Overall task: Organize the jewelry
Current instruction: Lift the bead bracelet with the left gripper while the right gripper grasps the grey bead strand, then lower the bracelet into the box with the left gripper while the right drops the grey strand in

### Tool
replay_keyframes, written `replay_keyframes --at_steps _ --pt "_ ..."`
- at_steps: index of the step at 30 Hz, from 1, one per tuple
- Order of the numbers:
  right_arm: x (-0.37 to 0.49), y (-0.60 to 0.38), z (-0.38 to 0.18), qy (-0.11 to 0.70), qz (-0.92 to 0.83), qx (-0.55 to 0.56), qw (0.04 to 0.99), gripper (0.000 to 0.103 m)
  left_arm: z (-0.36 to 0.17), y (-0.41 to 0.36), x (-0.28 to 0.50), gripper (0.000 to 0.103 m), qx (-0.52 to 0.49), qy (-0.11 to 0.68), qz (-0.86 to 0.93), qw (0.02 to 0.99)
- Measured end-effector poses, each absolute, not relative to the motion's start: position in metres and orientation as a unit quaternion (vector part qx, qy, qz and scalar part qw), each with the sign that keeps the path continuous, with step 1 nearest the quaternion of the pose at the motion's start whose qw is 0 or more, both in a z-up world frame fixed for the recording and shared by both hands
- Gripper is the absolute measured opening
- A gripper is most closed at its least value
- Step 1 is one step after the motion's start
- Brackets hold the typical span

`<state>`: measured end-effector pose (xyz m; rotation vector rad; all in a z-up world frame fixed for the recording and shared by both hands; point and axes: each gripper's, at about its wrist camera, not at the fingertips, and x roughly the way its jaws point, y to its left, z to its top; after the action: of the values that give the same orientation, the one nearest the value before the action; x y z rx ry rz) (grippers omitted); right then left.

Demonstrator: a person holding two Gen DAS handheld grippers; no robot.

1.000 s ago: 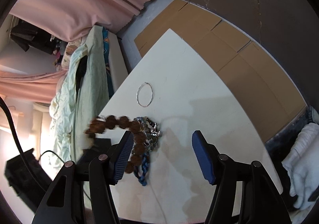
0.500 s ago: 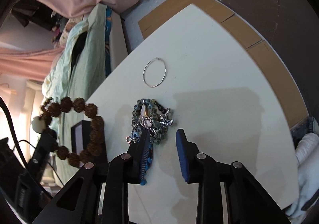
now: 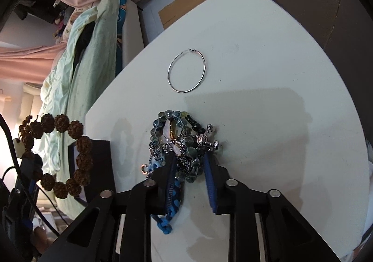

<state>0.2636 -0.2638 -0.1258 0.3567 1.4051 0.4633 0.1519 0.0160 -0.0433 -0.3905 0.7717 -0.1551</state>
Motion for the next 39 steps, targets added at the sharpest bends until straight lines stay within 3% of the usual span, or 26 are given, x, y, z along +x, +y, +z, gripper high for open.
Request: replay_keyframes --at_steps 2,4,20,33,35,37,39 --pt "0.264 -0.264 -0.125 0.637 0.209 0.163 0.724 0.019 -0.043 0.019 0.151 0.019 -0.186 0.372 -0.068 0.907" --pt "0.262 -0.264 -0.123 0.634 0.211 0.164 0.725 0.010 -0.042 0.021 0.149 0.019 -0.187 0.370 -0.065 0.908" --pt "0.224 -0.270 -0.045 0.543 0.287 0.181 0.768 0.010 -0.024 0.042 0.120 0.019 -0.198 0.348 -0.038 0.916" --pt "0.191 -0.262 -0.019 0.508 0.309 0.199 0.779 0.010 -0.040 0.078 0.103 0.019 -0.241 0.366 -0.005 0.899" --pt "0.184 -0.258 -0.017 0.503 0.315 0.198 0.780 0.010 -0.046 0.085 0.104 0.027 -0.263 0.384 0.000 0.885" --pt "0.180 -0.253 -0.016 0.501 0.319 0.198 0.779 0.010 -0.049 0.093 0.100 0.055 -0.281 0.386 0.005 0.879" --pt "0.176 -0.250 -0.016 0.500 0.325 0.198 0.778 0.010 -0.047 0.099 0.092 0.073 -0.288 0.372 0.018 0.882"
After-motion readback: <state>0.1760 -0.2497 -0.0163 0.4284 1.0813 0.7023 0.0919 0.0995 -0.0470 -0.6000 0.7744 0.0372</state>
